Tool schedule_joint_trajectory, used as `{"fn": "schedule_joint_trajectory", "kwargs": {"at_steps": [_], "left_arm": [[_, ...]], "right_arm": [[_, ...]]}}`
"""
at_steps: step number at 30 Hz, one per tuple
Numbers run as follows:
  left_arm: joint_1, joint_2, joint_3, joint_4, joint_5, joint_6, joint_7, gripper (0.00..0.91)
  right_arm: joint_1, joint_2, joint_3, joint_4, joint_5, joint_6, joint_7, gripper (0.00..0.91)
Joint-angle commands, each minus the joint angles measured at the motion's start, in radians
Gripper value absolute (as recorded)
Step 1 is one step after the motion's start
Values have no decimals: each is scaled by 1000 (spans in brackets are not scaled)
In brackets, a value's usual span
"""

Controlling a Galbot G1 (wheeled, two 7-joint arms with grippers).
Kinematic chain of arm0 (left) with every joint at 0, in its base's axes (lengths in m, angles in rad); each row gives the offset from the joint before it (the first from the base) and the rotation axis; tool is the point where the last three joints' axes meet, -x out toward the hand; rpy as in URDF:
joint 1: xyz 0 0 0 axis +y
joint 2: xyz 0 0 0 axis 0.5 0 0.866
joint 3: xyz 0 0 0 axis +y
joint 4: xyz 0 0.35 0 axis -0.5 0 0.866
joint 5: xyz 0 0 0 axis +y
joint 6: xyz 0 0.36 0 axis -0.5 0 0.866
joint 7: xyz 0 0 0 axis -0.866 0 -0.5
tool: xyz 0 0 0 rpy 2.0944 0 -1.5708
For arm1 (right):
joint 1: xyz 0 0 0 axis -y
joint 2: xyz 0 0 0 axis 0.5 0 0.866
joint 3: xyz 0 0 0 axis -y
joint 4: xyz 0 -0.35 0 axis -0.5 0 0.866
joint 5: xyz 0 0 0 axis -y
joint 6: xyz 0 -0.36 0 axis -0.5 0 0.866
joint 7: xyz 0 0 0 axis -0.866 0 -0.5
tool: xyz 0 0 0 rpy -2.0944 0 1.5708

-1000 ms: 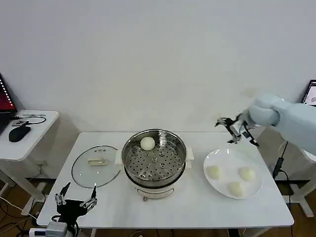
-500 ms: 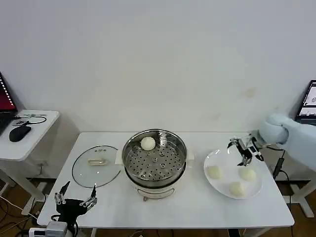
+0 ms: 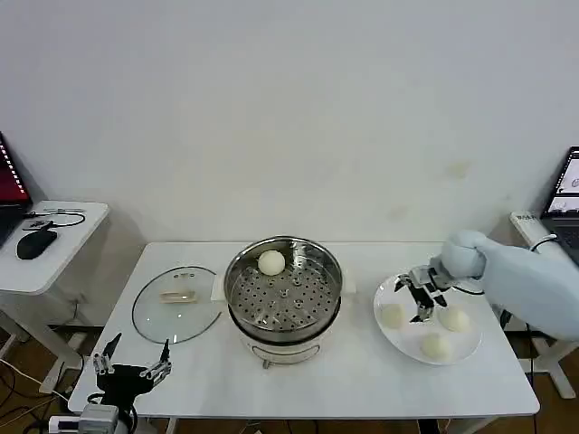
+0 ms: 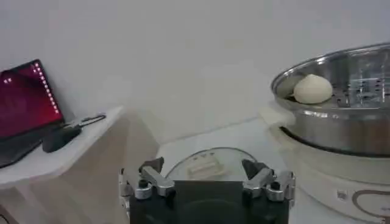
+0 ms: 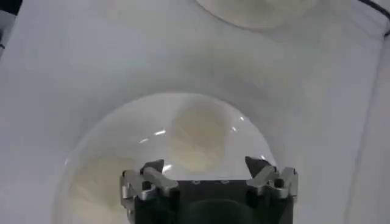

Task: Take steamed baozi put them in steamer then cover it.

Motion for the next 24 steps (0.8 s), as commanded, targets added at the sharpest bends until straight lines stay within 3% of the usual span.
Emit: {"fn": "schedule_joint_trajectory", "kwargs": {"at_steps": [1,6,24], "left_arm": [[0,-1,-3,5,0,-1,0,907],[5,-2,-5,3,-3,-1,0,907],[6,-10,1,-7,-1,-1,-3,907]], "right_arm": [[-51,72,25,-60,-20,-8,-2,907],[-60,71,30,-70,-50,-17,2,897],[-54,52,44,-59,-56,-28,-3,534]]}}
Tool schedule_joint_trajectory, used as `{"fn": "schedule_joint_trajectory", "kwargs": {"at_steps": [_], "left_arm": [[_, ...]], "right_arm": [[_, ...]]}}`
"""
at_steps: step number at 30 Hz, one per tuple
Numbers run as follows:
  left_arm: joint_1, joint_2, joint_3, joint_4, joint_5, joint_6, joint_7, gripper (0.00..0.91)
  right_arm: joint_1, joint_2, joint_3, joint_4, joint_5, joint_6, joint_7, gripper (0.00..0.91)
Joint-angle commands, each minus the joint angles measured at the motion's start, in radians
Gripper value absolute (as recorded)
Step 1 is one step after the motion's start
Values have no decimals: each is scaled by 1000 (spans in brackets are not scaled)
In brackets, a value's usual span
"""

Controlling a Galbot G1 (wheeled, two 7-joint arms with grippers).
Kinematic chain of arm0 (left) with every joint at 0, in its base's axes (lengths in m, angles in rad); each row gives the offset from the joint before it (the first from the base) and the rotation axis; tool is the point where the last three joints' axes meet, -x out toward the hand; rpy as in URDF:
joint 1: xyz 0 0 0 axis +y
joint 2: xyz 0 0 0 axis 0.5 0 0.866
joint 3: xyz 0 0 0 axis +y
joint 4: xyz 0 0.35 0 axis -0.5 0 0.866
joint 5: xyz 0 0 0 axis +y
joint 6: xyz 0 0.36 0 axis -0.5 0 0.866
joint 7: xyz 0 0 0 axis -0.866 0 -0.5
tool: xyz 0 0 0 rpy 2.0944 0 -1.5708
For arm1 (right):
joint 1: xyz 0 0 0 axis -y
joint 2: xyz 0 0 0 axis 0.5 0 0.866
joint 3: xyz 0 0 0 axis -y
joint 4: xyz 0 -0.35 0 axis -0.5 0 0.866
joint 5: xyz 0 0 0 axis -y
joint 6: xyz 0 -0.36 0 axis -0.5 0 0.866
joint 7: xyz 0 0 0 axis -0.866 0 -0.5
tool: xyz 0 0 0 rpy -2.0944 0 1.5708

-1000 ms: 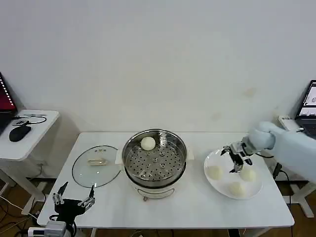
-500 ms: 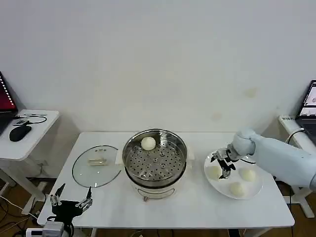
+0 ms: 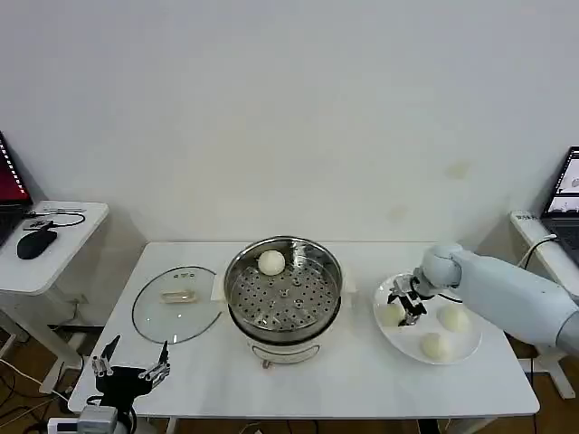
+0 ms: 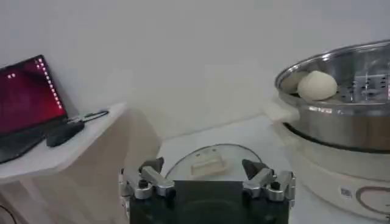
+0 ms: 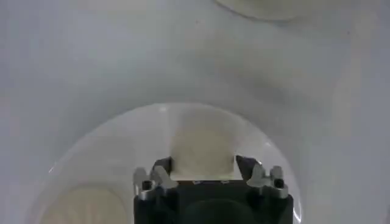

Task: Take steamed baozi put them in steamer then cover it.

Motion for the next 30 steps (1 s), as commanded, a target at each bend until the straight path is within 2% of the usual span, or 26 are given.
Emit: {"fn": "schedule_joint_trajectory", "kwargs": {"at_steps": [1,6,12,17,25,26,30], "left_arm": [[2,-1,0,-3,1,1,-1,907],[6,-1,-1,-8,2,1,-2,907],[6,3,-2,-8,1,1,-2,907],[-10,11,3,0,1,3,-3,907],[-26,27,3,5,-1,4,-2,907],[-31,29,1,6,-1,4,-3,907],[-47,31,-5,10,-4,4,-3,907]], "right_arm": [[16,-4,0,10,1,-3,-4,534],[88,-38,-33,38,23,-5,-28,534],[269,-84,-87,92,126,-20,-43,534],[422,-73,-114,110,197,-53,-36,544],[643,10,-245,240,382,-153,8,554],[655,40,-256,266,431,-180,23,554],[648,145,-272,308,524,-243,85,554]]}}
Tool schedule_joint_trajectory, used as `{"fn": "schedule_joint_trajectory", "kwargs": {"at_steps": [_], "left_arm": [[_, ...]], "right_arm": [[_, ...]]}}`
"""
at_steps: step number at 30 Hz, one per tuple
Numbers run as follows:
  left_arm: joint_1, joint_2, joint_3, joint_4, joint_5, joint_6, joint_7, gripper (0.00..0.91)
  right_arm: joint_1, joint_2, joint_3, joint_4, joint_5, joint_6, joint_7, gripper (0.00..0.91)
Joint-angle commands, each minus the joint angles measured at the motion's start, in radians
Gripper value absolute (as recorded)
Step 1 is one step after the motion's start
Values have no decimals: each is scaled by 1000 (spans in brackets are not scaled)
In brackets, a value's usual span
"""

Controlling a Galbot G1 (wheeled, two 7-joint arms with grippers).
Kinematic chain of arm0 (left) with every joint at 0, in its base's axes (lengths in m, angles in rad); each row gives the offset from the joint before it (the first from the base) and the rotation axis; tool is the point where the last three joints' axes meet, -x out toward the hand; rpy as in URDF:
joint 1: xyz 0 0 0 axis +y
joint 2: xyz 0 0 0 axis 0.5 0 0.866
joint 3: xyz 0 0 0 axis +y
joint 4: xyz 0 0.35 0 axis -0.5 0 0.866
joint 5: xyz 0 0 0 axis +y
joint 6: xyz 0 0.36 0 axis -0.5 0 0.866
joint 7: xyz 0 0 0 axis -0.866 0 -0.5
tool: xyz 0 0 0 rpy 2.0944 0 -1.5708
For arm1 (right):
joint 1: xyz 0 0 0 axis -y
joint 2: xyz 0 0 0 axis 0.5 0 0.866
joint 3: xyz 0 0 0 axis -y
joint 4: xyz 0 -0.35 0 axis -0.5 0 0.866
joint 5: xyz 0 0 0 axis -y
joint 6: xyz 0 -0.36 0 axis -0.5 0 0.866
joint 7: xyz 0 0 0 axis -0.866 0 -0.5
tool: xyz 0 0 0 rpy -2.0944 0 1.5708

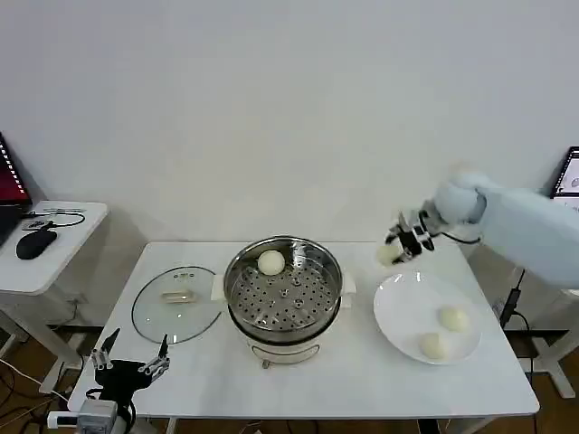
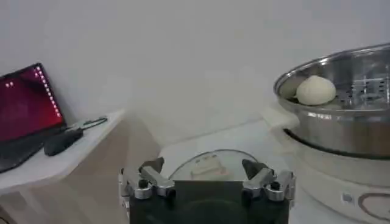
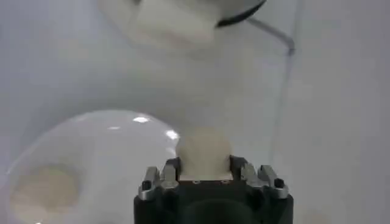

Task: Take steamed baozi put them in steamer then cover it.

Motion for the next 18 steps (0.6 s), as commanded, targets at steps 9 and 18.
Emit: {"fn": "schedule_joint_trajectory", "kwargs": {"at_steps": [9,18], "left_arm": [[-44,0,-9,-5,2,17,-3,907],[-51,-9,-12,-14,-1,17,-2,907]], "right_arm": [[122,436,-132,76,377,-261,193,554],[78,580,-210,-19,445,-317,200,554]]}}
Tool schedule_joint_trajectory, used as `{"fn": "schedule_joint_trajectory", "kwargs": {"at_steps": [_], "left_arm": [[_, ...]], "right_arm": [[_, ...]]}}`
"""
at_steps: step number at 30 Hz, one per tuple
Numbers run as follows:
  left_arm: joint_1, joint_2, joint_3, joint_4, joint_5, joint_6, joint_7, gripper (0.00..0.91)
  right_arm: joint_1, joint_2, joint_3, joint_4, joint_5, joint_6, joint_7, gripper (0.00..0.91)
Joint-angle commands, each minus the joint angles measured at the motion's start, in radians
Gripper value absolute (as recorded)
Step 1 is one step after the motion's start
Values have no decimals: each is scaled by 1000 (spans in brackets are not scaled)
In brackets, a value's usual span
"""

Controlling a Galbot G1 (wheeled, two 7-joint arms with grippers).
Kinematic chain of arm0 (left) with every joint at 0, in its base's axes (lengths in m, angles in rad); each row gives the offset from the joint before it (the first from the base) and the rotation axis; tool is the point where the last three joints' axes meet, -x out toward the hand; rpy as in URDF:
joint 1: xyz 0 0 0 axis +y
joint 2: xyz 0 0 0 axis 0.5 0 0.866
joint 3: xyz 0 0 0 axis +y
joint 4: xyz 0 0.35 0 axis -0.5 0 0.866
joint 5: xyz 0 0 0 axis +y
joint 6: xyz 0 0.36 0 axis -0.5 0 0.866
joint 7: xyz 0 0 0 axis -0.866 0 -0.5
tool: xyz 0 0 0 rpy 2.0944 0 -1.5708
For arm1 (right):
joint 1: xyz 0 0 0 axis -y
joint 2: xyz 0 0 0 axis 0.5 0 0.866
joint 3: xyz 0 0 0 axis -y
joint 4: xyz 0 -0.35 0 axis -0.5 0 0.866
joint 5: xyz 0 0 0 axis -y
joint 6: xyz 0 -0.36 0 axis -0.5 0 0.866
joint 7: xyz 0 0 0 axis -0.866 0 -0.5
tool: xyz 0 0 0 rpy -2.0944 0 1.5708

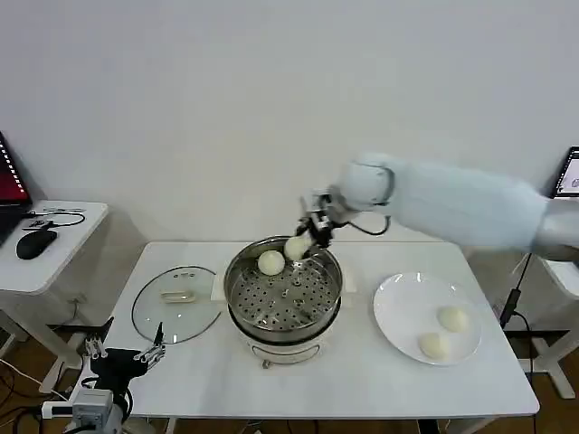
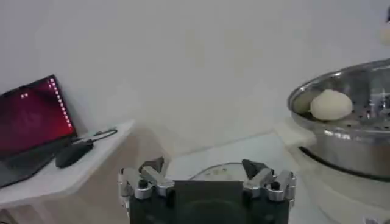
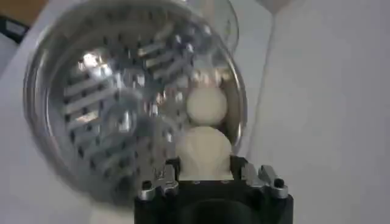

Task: Take steamed baozi put them in steamer then cover it.

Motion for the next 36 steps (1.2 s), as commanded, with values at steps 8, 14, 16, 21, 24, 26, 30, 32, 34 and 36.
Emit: {"fn": "schedule_joint_trajectory", "kwargs": {"at_steps": [8,14,16,21,24,26,30,32,34,36], "left_arm": [[-7,-2,-1,-8,-3,-5,3,907],[-15,-1,0,-3,-6,-7,3,907],[-15,-1,1,-3,-6,-7,3,907],[-13,-1,-1,0,-6,-10,3,907],[-12,-1,-1,1,-6,-10,3,907],[-11,-2,0,-1,-6,-11,3,907],[-10,-3,0,0,-5,-11,3,907],[-10,-4,0,0,-5,-11,2,907],[-9,-5,1,-2,-4,-11,2,907],[-9,-7,1,-3,-5,-11,2,907]], "right_arm": [[-83,258,-81,-147,90,-106,58,554],[-108,283,-71,-194,83,-105,62,554],[-110,291,-71,-204,80,-104,61,554],[-117,304,-70,-210,75,-108,60,554],[-117,304,-74,-212,72,-105,58,554],[-117,304,-74,-213,72,-105,57,554],[-120,304,-75,-214,65,-101,54,554],[-123,304,-76,-213,66,-100,53,645],[-127,304,-67,-210,65,-97,53,725],[-121,302,-61,-205,63,-98,49,766]]}}
